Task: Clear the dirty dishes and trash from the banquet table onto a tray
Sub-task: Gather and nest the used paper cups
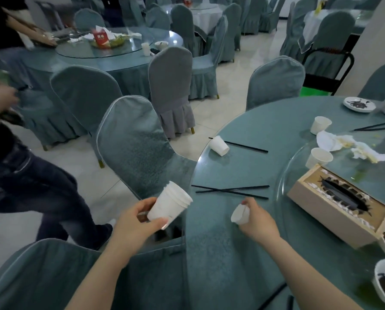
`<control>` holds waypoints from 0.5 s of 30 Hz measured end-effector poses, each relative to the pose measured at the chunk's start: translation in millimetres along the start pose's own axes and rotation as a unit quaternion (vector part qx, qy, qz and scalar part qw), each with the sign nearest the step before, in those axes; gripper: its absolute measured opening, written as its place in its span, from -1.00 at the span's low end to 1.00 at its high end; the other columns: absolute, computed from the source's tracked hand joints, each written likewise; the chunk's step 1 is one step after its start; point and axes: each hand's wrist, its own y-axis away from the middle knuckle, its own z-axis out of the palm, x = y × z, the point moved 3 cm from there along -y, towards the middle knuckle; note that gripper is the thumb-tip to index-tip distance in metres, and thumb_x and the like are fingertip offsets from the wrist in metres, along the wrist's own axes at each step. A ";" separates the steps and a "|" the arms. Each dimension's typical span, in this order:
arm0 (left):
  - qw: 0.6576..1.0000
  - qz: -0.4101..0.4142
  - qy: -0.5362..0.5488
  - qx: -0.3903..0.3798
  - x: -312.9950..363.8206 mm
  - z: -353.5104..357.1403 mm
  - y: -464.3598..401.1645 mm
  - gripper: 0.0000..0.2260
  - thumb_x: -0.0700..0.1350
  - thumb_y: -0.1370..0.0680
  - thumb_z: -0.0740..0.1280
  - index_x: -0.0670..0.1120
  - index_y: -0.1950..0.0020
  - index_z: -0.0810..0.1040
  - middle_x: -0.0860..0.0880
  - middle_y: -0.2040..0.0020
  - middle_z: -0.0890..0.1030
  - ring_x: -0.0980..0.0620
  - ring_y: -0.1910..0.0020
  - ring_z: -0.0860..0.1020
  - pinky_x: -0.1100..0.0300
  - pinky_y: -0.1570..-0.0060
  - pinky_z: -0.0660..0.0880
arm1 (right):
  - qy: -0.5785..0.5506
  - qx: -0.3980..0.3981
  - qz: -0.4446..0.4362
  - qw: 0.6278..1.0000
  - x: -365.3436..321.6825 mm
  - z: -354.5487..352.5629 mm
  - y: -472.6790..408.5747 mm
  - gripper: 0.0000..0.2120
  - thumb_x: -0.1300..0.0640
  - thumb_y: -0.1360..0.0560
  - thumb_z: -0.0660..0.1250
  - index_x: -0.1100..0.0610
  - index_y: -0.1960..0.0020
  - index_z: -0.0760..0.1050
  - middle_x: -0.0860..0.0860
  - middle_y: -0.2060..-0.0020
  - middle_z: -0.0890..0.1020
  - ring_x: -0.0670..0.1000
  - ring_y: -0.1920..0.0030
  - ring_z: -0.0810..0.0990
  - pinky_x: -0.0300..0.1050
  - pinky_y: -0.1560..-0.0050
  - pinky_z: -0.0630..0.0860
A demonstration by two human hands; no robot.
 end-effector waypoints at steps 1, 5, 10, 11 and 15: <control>1.000 0.000 0.010 0.019 -2.5 -8.4 3.4 -0.58 -0.12 -0.38 0.52 0.25 -0.12 0.53 0.21 -0.02 0.63 0.31 0.08 0.59 0.46 0.26 0.44 | -0.061 0.002 0.000 0.998 -13.6 0.0 5.2 -0.50 0.00 -0.33 0.40 -0.07 -0.20 0.28 -0.03 0.01 0.53 0.10 0.02 0.55 -0.12 0.19 0.43; 0.995 0.008 0.044 0.089 -12.2 -45.5 18.6 -0.60 -0.15 -0.38 0.53 0.19 -0.12 0.55 0.21 0.02 0.64 0.38 0.16 0.58 0.47 0.30 0.43 | -0.286 0.024 -0.058 0.956 -84.9 -11.3 31.7 -0.44 0.07 -0.29 0.49 -0.14 -0.14 0.26 -0.13 0.04 0.55 -0.11 0.09 0.56 -0.31 0.26 0.45; 0.986 0.023 0.090 0.139 -27.5 -95.5 43.2 -0.59 -0.19 -0.35 0.53 0.22 -0.06 0.59 0.20 0.02 0.68 0.25 0.10 0.63 0.36 0.23 0.53 | -0.442 -0.001 -0.168 0.881 -193.4 -30.5 71.9 -0.43 0.21 -0.34 0.46 -0.15 -0.23 0.33 -0.12 -0.08 0.56 -0.26 0.07 0.58 -0.42 0.16 0.48; 0.985 0.029 0.089 0.148 -30.2 -105.2 49.8 -0.58 -0.19 -0.34 0.53 0.24 -0.06 0.59 0.24 0.02 0.67 0.26 0.09 0.62 0.37 0.25 0.53 | -0.454 -0.007 -0.186 0.871 -215.3 -32.4 80.8 -0.44 0.21 -0.33 0.46 -0.13 -0.24 0.36 -0.12 -0.10 0.56 -0.22 0.02 0.58 -0.38 0.10 0.50; 0.979 0.041 0.075 0.184 -44.8 -142.9 76.3 -0.52 -0.18 -0.31 0.53 0.31 -0.04 0.55 0.33 0.04 0.63 0.35 0.09 0.58 0.49 0.27 0.48 | -0.457 -0.078 -0.247 0.851 -295.0 -21.3 115.0 -0.45 0.25 -0.35 0.46 -0.12 -0.24 0.40 -0.15 -0.09 0.59 -0.14 -0.04 0.60 -0.30 0.01 0.54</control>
